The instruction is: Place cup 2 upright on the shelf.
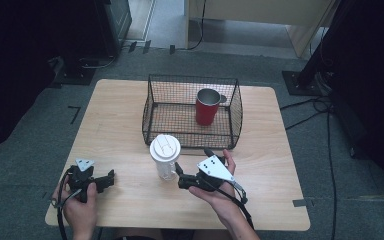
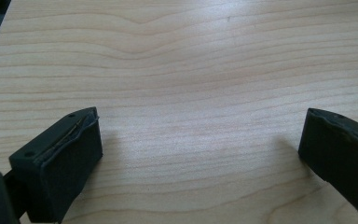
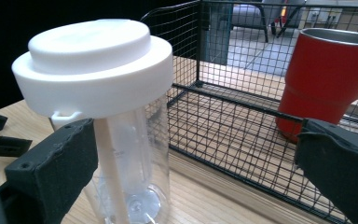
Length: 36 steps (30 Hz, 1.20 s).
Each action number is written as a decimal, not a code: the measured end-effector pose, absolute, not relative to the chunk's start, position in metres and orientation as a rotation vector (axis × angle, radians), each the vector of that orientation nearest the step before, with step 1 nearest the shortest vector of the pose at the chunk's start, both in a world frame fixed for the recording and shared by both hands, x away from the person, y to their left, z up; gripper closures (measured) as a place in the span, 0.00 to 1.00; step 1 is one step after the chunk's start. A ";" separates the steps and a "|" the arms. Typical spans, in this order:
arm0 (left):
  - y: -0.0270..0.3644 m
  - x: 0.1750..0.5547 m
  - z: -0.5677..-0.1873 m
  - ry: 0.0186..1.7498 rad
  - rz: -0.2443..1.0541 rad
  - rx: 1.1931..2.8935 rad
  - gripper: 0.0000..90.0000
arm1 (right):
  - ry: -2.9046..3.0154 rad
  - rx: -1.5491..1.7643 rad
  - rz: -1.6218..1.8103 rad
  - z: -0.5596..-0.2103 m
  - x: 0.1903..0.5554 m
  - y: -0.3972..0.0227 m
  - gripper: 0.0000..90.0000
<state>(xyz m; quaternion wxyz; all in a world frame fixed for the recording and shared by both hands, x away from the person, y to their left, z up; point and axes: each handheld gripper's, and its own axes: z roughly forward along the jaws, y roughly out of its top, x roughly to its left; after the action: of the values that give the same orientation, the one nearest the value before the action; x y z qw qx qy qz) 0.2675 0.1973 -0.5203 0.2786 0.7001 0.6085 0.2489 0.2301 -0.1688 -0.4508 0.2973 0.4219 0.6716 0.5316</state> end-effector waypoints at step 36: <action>0.197 0.267 -0.520 1.632 0.669 1.878 0.00 | 1.821 1.087 1.472 -0.451 0.219 -0.147 0.00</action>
<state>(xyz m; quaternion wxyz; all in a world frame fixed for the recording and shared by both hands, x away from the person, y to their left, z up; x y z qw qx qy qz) 0.2675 0.1973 -0.5204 0.2787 0.7000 0.6084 0.2492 0.2188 -0.1472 -0.4514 0.2763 0.4047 0.6779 0.5481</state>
